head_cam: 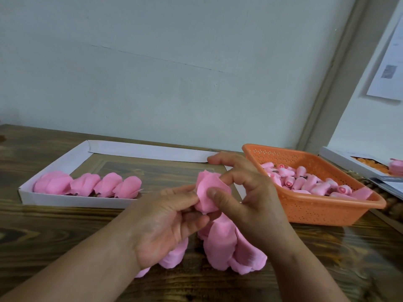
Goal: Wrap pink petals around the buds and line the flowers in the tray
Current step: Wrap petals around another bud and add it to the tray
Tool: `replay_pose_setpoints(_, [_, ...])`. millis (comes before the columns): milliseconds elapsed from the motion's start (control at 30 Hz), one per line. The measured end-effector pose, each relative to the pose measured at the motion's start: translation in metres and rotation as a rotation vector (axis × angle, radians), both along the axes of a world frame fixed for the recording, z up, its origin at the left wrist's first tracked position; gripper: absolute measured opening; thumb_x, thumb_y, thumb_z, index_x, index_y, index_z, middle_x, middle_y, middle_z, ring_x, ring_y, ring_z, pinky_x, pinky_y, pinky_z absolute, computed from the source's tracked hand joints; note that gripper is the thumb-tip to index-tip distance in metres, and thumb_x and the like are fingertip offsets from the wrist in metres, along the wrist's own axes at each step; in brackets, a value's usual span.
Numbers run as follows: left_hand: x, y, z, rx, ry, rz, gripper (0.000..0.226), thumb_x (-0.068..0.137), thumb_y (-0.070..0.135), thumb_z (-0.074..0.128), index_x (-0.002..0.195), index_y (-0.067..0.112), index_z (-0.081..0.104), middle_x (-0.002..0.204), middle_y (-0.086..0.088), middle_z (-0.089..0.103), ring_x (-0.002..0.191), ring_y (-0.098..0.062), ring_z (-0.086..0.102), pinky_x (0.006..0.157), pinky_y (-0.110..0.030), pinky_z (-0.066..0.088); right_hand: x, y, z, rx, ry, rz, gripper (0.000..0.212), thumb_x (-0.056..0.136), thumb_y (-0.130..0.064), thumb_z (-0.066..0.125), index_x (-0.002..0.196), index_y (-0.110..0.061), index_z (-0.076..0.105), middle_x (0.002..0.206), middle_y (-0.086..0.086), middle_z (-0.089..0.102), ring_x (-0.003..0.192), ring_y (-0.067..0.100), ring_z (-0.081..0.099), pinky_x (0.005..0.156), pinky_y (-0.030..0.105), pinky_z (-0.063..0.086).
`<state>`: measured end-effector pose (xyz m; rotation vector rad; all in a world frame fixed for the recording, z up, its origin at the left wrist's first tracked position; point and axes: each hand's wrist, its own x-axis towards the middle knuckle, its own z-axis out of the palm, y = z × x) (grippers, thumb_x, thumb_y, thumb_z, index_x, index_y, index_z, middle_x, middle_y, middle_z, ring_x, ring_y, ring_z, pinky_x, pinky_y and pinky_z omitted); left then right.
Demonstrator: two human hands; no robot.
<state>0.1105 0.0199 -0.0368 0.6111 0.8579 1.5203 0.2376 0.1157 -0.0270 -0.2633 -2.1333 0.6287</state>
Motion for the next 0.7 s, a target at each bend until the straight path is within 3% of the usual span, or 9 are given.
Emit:
replay_pose_setpoints(100, [0.0001, 0.0005, -0.0014, 0.031, 0.003, -0.015, 0.025, 0.089, 0.006, 0.054, 0.105, -0.001, 0.072, 0.095, -0.014, 0.072, 0.077, -0.015, 0.07, 0.06, -0.02, 0.057, -0.0009, -0.0015, -0.0009, -0.022, 0.026, 0.006, 0.011, 0.071, -0.007, 0.068, 0.065, -0.001, 0.06, 0.112, 0.004, 0.062, 0.115, 0.02, 0.055, 0.094, -0.003, 0.02])
replay_pose_setpoints(233, [0.002, -0.001, 0.0002, 0.08, 0.057, 0.005, 0.025, 0.083, 0.012, 0.059, 0.096, -0.001, 0.074, 0.094, -0.014, 0.073, 0.081, -0.016, 0.071, 0.062, -0.02, 0.056, -0.0011, -0.0032, -0.0002, -0.025, 0.048, 0.008, 0.012, 0.07, -0.005, 0.066, 0.063, -0.006, 0.057, 0.111, 0.003, 0.063, 0.115, 0.018, 0.055, 0.093, -0.002, 0.021])
replay_pose_setpoints(367, [0.0035, -0.0029, 0.0042, 0.135, 0.081, 0.006, 0.035, 0.079, 0.031, 0.06, 0.1, 0.007, 0.075, 0.102, -0.015, 0.073, 0.089, -0.017, 0.071, 0.069, -0.023, 0.056, -0.0002, -0.002, 0.0008, -0.038, 0.048, 0.0, 0.013, 0.071, -0.006, 0.066, 0.064, -0.008, 0.056, 0.112, 0.003, 0.063, 0.115, 0.019, 0.055, 0.093, -0.002, 0.021])
replay_pose_setpoints(567, [0.0063, -0.0035, 0.0032, 0.133, 0.108, 0.051, 0.02, 0.072, 0.016, 0.062, 0.078, 0.006, 0.078, 0.071, -0.006, 0.071, 0.069, -0.012, 0.07, 0.062, -0.02, 0.056, -0.0002, -0.003, -0.0003, -0.015, 0.039, 0.001, 0.014, 0.073, -0.009, 0.069, 0.066, -0.009, 0.058, 0.111, 0.003, 0.063, 0.113, 0.018, 0.057, 0.094, -0.003, 0.02])
replay_pose_setpoints(700, [0.0055, -0.0032, 0.006, 0.114, 0.018, 0.082, 0.018, 0.072, 0.012, 0.061, 0.07, 0.004, 0.077, 0.069, -0.01, 0.07, 0.065, -0.014, 0.07, 0.058, -0.021, 0.056, 0.0047, -0.0045, 0.0011, -0.129, 0.146, 0.1, 0.025, 0.066, -0.011, 0.074, 0.079, -0.018, 0.053, 0.117, 0.001, 0.06, 0.117, 0.013, 0.054, 0.09, 0.008, 0.037])
